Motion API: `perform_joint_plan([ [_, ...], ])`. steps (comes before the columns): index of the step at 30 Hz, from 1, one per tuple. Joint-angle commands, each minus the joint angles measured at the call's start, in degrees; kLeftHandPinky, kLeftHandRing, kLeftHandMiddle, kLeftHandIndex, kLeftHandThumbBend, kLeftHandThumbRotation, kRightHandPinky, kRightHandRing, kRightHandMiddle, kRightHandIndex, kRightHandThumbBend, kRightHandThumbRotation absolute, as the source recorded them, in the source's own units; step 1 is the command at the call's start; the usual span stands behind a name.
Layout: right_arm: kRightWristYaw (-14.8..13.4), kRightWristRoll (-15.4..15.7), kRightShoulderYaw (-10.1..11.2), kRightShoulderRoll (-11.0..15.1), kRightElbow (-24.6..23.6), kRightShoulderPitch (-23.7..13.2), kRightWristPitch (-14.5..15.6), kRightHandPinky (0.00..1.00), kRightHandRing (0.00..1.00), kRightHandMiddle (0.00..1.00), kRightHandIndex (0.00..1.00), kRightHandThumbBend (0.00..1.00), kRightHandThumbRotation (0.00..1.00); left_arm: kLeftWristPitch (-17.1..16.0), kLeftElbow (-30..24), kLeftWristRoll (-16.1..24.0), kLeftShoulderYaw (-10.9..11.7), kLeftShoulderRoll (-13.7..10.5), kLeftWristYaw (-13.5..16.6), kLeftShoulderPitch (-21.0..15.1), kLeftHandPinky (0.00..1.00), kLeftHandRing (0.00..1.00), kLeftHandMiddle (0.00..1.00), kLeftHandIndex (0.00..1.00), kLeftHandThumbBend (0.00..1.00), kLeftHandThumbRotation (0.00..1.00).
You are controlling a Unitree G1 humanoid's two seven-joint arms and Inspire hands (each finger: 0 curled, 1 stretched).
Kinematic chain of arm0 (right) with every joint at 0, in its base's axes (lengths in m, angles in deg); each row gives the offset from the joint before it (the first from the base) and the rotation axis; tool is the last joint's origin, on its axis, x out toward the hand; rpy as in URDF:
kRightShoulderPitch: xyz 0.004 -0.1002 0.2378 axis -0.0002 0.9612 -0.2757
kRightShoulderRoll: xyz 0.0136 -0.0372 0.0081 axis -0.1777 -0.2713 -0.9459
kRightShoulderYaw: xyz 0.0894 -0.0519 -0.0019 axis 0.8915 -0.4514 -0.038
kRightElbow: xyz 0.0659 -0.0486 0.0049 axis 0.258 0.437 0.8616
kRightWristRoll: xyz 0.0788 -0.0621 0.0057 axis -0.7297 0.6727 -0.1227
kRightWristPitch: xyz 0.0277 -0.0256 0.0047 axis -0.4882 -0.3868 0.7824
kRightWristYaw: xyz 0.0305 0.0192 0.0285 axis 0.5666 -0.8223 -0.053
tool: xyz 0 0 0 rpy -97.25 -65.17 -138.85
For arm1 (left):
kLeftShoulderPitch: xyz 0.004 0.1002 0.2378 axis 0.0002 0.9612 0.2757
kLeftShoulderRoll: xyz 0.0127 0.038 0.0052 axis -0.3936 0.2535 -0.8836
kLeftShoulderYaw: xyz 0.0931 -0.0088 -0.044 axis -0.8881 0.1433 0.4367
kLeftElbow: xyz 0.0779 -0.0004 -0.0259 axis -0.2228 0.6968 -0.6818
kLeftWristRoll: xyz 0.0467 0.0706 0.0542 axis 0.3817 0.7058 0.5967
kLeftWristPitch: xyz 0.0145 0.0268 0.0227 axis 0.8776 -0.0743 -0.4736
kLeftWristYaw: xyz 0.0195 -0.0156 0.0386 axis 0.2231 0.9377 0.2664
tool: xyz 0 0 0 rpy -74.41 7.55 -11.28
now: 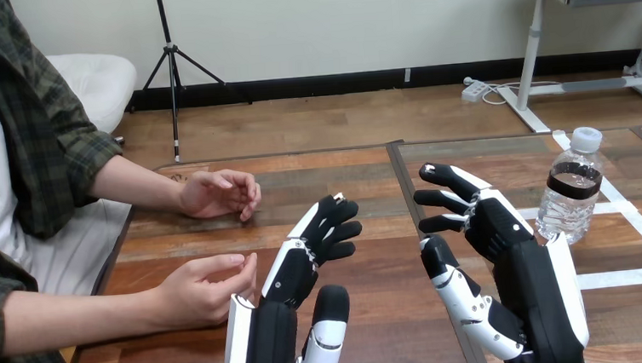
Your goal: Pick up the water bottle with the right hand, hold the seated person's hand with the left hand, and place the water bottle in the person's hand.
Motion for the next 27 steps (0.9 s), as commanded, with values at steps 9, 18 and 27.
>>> perform_joint_plan([
  [9, 0.3, -1.0, 0.0, 0.5, -0.7, -3.7, -0.5, 0.64, 0.76, 0.83, 0.79, 0.38, 0.48, -0.1, -1.7, -0.2, 0.4, 6.4, 0.1, 0.1, 0.72, 0.78, 0.82, 0.85, 0.45, 0.96],
  [18, 0.2, -0.9, 0.1, 0.4, -0.7, -3.7, -0.6, 0.63, 0.76, 0.82, 0.79, 0.38, 0.47, -0.3, -1.6, -0.4, 0.2, 6.2, -0.2, 0.0, 0.73, 0.78, 0.83, 0.85, 0.44, 0.96],
  [27, -0.2, -0.3, 0.3, 0.4, -0.8, -3.8, -0.6, 0.63, 0.75, 0.82, 0.79, 0.39, 0.47, 0.0, -1.8, -0.4, 0.2, 6.2, -0.5, 0.1, 0.73, 0.78, 0.83, 0.85, 0.45, 0.96],
])
